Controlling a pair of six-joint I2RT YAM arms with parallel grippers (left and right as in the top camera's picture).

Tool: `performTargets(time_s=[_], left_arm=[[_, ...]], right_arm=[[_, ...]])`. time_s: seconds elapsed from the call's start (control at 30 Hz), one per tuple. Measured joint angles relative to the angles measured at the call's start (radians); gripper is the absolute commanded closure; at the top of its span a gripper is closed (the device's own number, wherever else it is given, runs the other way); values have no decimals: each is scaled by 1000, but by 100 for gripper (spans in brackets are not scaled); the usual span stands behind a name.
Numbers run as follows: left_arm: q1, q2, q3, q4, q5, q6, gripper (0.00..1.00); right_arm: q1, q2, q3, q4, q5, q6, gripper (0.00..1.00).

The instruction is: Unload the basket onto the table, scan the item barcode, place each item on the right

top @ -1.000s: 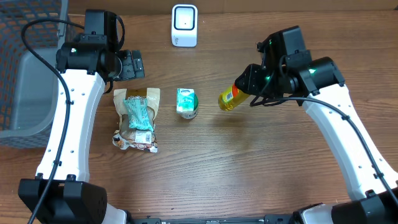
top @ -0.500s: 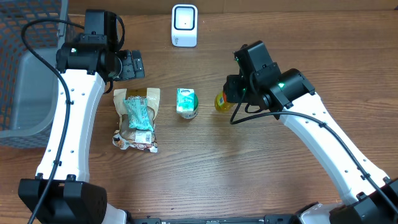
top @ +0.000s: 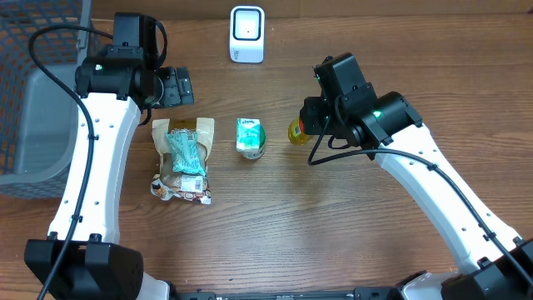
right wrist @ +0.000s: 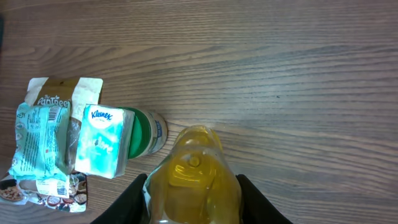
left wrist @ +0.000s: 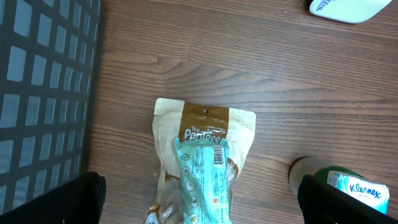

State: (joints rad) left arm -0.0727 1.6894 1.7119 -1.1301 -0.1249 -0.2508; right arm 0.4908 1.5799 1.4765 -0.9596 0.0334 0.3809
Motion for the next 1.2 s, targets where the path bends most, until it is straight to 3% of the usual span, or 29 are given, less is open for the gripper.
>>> performTargets(time_s=[0.2, 0.53, 0.97, 1.2], left_arm=[[0, 0, 0, 0, 0, 0, 0], [0, 0, 0, 0, 0, 0, 0], [0, 0, 0, 0, 0, 0, 0], [0, 0, 0, 0, 0, 0, 0]], right_arm=[[0, 3, 57, -45, -3, -30, 97], [-18, 3, 392, -108, -7, -107, 97], [-18, 72, 425, 86, 41, -192, 96], [-18, 243, 425, 330, 50, -336, 96]])
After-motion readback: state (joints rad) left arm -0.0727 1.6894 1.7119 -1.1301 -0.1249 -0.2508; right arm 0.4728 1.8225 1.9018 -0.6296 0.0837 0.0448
